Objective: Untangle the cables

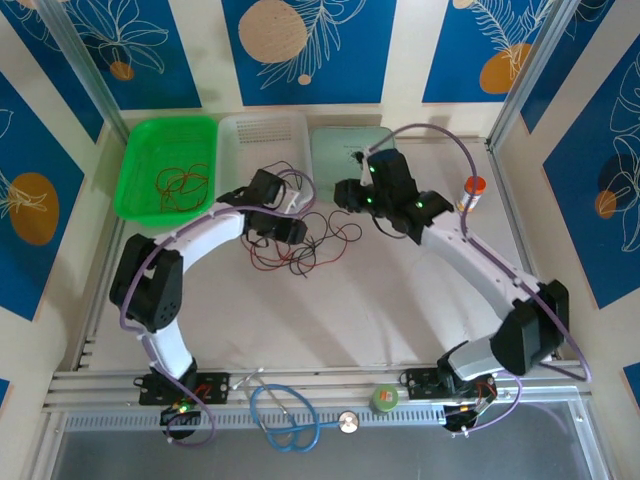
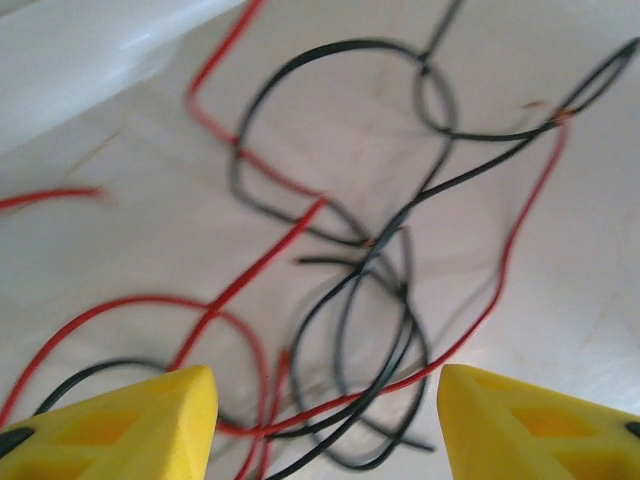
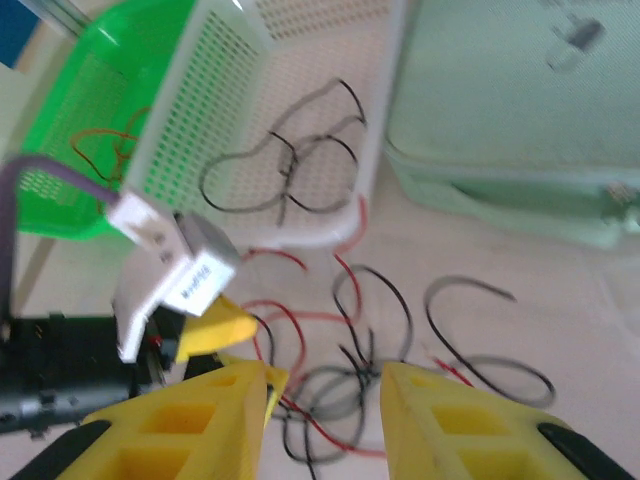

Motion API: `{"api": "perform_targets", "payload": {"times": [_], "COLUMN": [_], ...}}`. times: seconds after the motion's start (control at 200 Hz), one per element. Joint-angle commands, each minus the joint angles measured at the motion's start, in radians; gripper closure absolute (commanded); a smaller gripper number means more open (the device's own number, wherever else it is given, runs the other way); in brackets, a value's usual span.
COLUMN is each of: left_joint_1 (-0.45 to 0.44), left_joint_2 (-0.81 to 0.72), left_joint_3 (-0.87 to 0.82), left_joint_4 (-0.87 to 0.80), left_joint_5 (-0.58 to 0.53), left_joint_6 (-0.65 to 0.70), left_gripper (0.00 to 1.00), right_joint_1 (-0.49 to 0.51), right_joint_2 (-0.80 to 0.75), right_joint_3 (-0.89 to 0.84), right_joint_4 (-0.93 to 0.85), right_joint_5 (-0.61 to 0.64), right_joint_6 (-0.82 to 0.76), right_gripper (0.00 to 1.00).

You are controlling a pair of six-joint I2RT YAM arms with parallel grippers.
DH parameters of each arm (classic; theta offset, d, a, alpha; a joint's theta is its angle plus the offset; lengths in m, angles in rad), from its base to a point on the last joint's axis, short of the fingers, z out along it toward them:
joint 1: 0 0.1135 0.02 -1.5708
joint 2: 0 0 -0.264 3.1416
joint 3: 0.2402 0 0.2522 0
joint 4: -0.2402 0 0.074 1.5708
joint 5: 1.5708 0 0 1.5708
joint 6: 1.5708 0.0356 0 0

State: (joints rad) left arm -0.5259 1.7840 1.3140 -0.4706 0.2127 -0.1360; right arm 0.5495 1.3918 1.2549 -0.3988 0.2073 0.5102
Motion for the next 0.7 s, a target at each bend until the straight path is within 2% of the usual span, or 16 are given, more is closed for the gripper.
{"api": "perform_targets", "payload": {"times": [0.0, 0.135, 0.305, 0.605, 0.695], "left_joint_1": [-0.043, -0.068, -0.071, -0.071, -0.071], "left_joint_2": [0.058, 0.152, 0.246, 0.340, 0.347], "left_joint_3": [0.075, 0.151, 0.218, 0.267, 0.253], "left_joint_4": [0.042, 0.066, 0.129, 0.243, 0.275], "left_joint_5": [0.060, 0.034, -0.057, -0.049, -0.044], "left_joint_6": [0.018, -0.031, -0.106, -0.187, -0.202], "left_gripper": [0.40, 0.41, 0.42, 0.45, 0.48], "right_joint_1": [-0.013, -0.038, -0.066, -0.107, -0.117], "right_joint_2": [-0.101, -0.217, -0.342, -0.523, -0.545], "right_joint_3": [-0.112, -0.223, -0.302, -0.369, -0.373], "right_joint_4": [-0.006, -0.031, -0.093, -0.193, -0.210], "right_joint_5": [0.050, 0.065, 0.081, 0.099, 0.092], "right_joint_6": [0.045, 0.079, 0.093, 0.106, 0.106], "right_gripper": [0.64, 0.65, 0.65, 0.65, 0.65]}}
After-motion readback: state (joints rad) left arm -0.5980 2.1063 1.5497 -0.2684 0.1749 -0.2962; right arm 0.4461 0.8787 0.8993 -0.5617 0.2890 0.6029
